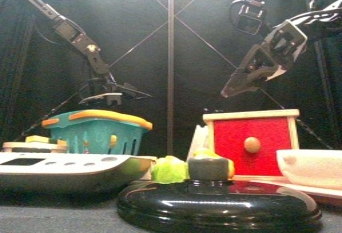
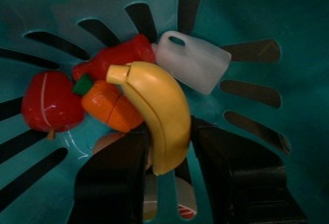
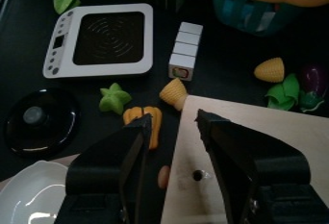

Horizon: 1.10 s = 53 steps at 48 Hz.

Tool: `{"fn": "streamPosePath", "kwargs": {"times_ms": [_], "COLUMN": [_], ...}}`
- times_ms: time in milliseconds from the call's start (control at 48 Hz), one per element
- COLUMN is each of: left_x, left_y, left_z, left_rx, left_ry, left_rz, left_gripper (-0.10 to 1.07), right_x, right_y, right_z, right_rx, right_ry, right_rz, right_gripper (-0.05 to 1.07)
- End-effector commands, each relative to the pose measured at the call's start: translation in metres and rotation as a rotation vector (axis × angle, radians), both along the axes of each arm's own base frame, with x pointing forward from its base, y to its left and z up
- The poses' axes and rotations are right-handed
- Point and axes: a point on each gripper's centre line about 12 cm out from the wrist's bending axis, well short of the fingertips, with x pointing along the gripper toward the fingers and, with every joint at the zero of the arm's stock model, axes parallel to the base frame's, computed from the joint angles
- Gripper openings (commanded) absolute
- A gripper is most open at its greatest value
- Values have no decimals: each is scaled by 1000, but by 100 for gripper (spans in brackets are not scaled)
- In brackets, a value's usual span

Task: Place banana right of basket

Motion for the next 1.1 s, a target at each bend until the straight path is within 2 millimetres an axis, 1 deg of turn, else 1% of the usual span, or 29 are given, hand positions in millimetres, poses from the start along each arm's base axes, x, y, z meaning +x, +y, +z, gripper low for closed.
{"fn": "streamPosePath", "kwargs": {"times_ms": [0, 62, 250, 354, 458, 500, 750, 833, 1083], "left_x": [8, 12, 29, 32, 34, 36, 65, 77, 98], "left_y": [0, -2, -21, -25, -26, -30, -59, -68, -79], "left_z": [19, 27, 60, 78, 89, 95, 119, 115, 79], "left_rx": [31, 41, 98, 145, 184, 200, 226, 225, 207], "left_ry": [-55, -74, -147, -153, -132, -136, -216, -221, -140], "left_rz": [-11, -23, -106, -142, -168, -185, -280, -320, -382], "left_gripper": [59, 59, 58, 58, 58, 58, 58, 58, 59], "right_x": [4, 5, 4, 4, 5, 4, 5, 4, 2], "right_y": [0, 0, 0, -1, 0, -1, -1, 0, 1], "right_z": [12, 12, 12, 11, 12, 11, 12, 12, 10], "right_rx": [-6, -6, -6, -6, -6, -6, -9, -7, -8], "right_ry": [-37, -38, -37, -36, -38, -34, -38, -37, -30], "right_rz": [7, 7, 4, 3, 5, 3, 5, 4, 8], "right_gripper": [80, 80, 80, 80, 80, 80, 80, 80, 80]}}
